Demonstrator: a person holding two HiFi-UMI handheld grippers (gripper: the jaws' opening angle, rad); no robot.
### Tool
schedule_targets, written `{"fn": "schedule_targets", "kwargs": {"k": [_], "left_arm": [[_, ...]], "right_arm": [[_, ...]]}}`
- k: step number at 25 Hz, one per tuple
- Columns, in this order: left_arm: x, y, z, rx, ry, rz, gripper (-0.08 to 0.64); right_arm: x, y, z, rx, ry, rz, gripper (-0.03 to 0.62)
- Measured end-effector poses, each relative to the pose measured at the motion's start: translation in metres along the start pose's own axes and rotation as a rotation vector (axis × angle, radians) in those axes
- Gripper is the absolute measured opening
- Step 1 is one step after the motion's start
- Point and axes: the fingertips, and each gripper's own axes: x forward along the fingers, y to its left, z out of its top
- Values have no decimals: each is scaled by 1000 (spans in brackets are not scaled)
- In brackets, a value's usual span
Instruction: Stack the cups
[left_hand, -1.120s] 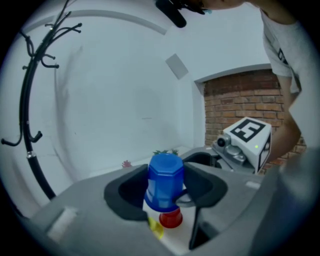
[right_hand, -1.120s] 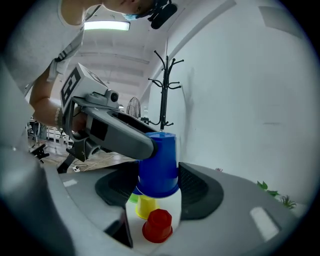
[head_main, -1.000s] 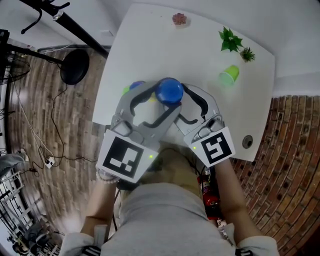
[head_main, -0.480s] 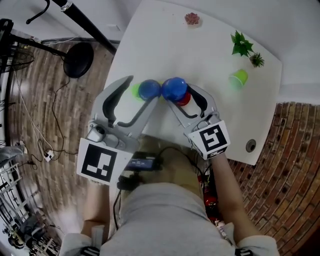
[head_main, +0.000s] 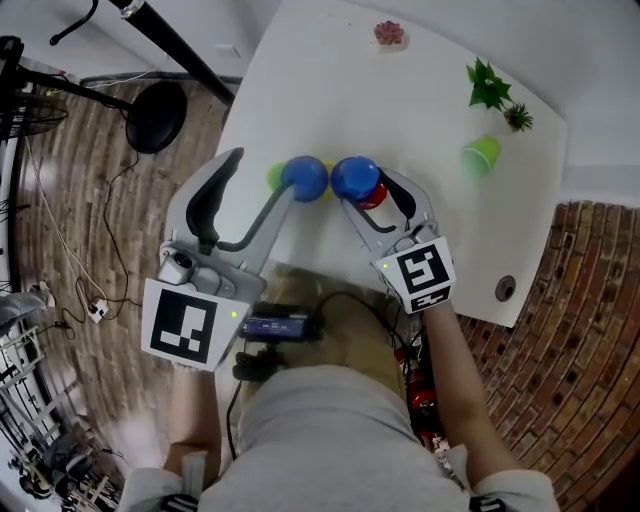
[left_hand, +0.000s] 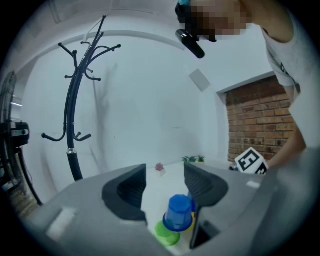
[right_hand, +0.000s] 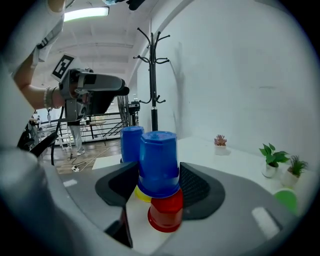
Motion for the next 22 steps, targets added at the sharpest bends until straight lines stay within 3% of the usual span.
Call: {"fn": "schedule_targets", "kwargs": {"k": [6, 9, 12, 14, 18, 22], "left_arm": [[1, 4, 1, -10, -14, -9, 233], [4, 6, 9, -29, -71, -12, 229], [2, 15, 6, -29, -64, 9, 208], [2, 19, 5, -28, -55, 18, 205], [5, 21, 2, -26, -47, 26, 196], [7, 21, -2, -28, -39, 34, 193]], "right_arm": [[-7, 8, -1, -33, 26, 13, 250], [-23, 8, 6, -2, 18, -1, 257], [-46, 2, 25, 34, -33, -21, 256], [-64, -16, 33, 75, -52, -51, 256], [-97, -81, 29, 175, 9, -185, 256], [-123, -155, 14, 395, 32, -283, 255]]}}
